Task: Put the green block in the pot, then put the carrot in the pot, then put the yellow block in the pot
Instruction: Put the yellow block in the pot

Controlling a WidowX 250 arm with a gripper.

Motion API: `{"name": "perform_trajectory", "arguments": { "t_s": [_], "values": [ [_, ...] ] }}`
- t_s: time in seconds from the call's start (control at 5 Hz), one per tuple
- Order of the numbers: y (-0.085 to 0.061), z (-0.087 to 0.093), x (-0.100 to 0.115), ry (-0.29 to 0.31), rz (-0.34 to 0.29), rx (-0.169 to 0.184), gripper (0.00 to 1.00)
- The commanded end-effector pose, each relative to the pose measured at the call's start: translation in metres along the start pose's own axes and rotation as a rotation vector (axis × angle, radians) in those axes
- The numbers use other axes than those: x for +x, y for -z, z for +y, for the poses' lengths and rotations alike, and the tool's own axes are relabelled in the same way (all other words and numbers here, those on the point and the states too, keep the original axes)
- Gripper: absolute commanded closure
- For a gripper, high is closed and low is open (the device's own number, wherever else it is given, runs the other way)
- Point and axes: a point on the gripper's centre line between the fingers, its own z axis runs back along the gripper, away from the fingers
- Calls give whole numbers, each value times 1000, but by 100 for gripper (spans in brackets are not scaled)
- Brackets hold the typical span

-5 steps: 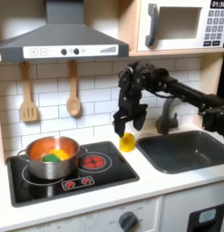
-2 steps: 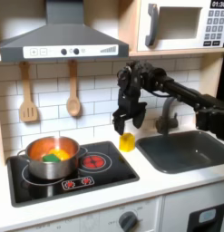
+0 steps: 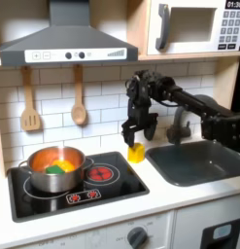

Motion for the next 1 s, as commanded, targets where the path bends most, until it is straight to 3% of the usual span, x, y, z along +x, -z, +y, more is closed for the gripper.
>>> {"name": "perform_trajectory", "arguments": {
  "t_s": [0.0, 0.2, 0.8],
  "values": [
    [15, 3, -4, 14, 37, 19, 0],
    [16, 2, -3, 21, 36, 23, 0],
    [37, 4, -7, 23, 74, 37, 0]
  ]
}}
